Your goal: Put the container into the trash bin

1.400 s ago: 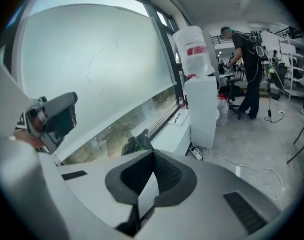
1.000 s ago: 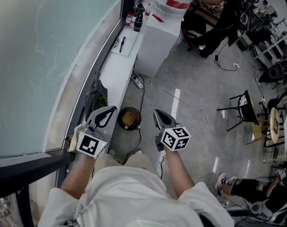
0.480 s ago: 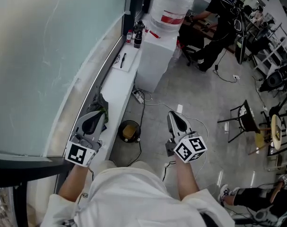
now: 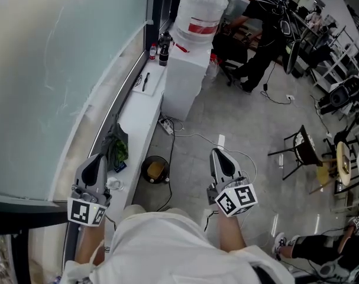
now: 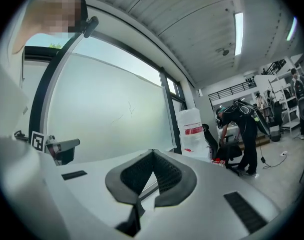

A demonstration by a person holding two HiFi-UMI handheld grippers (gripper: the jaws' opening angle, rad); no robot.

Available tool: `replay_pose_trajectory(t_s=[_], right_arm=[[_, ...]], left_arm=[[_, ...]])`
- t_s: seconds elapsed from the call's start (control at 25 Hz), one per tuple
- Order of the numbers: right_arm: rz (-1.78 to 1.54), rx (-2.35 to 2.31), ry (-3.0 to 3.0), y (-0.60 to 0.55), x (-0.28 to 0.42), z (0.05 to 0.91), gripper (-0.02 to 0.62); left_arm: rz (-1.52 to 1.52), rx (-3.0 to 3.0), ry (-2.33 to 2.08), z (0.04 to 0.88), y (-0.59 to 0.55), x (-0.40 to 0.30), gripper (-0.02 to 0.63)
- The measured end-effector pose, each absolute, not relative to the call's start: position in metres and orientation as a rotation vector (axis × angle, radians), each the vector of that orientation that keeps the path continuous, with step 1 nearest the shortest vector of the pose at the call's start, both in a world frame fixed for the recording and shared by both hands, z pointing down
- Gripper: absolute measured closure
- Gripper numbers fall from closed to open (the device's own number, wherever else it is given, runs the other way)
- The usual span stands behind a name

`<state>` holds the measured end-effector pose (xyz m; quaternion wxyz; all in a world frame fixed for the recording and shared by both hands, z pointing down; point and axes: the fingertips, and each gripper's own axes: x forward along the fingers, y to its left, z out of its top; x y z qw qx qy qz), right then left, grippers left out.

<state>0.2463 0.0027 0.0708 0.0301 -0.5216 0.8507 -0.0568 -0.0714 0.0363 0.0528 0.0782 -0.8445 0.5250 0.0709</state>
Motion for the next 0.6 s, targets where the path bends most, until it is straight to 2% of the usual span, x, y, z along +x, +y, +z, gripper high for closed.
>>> replay_pose_trajectory(t_s=[0.6], right_arm=[[-0.108,-1.62,2.659,0.013,0.234,0.073,0.594]], left_arm=[[0.207,-2.549,1.541,0.057,0.038,-0.067,0.591]])
